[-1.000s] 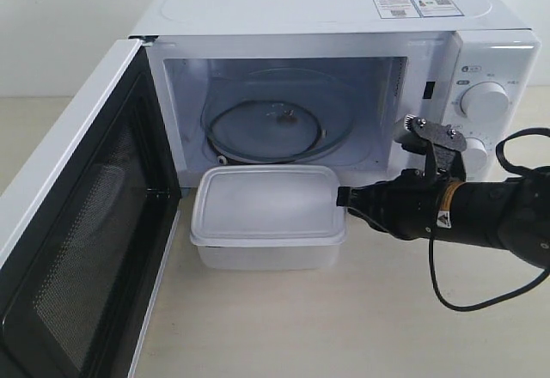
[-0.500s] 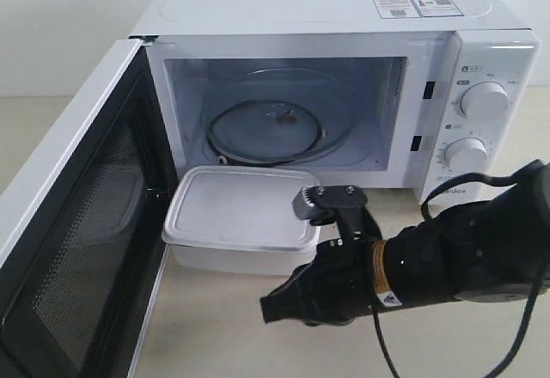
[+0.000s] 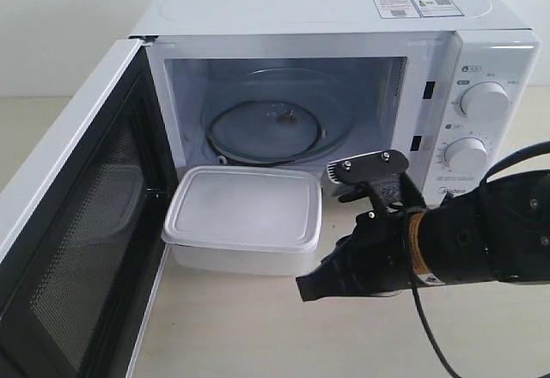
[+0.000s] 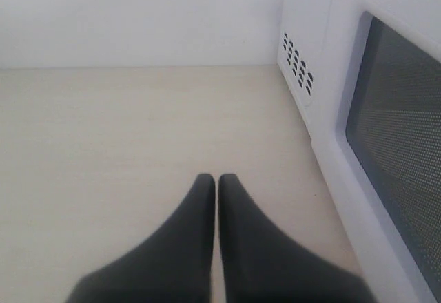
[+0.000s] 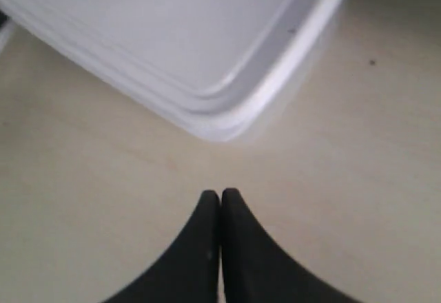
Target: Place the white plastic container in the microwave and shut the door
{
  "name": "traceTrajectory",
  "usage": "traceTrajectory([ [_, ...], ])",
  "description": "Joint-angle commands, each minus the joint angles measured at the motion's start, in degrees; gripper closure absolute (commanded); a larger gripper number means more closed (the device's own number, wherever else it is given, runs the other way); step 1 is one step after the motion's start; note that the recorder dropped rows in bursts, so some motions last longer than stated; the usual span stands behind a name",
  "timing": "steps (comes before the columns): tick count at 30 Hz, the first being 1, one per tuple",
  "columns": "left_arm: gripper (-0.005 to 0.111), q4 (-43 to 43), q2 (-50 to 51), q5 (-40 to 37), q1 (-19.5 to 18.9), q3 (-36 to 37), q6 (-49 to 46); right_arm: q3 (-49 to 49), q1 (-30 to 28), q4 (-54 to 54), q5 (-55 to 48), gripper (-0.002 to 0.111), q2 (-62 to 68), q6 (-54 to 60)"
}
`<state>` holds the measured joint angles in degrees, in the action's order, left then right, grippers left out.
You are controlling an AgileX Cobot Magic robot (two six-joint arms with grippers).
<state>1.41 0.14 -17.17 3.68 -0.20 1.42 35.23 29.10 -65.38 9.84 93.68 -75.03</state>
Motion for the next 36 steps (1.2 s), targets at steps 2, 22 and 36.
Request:
traceTrajectory([
  [2, 0.102, -0.31, -0.14, 0.22, -0.03, 0.20, 0.42, -0.84, -0.01, 3.09, 11.88, 0.108, -0.47, 2.07],
  [22, 0.102, -0.31, -0.14, 0.22, -0.03, 0.20, 0.42, -3.17, -0.01, 40.97, 28.33, 0.108, 14.13, 22.43],
  [36, 0.102, -0.31, -0.14, 0.22, -0.03, 0.20, 0.42, -3.17, -1.32, 72.26, 21.46, 0.108, 12.16, 48.17],
])
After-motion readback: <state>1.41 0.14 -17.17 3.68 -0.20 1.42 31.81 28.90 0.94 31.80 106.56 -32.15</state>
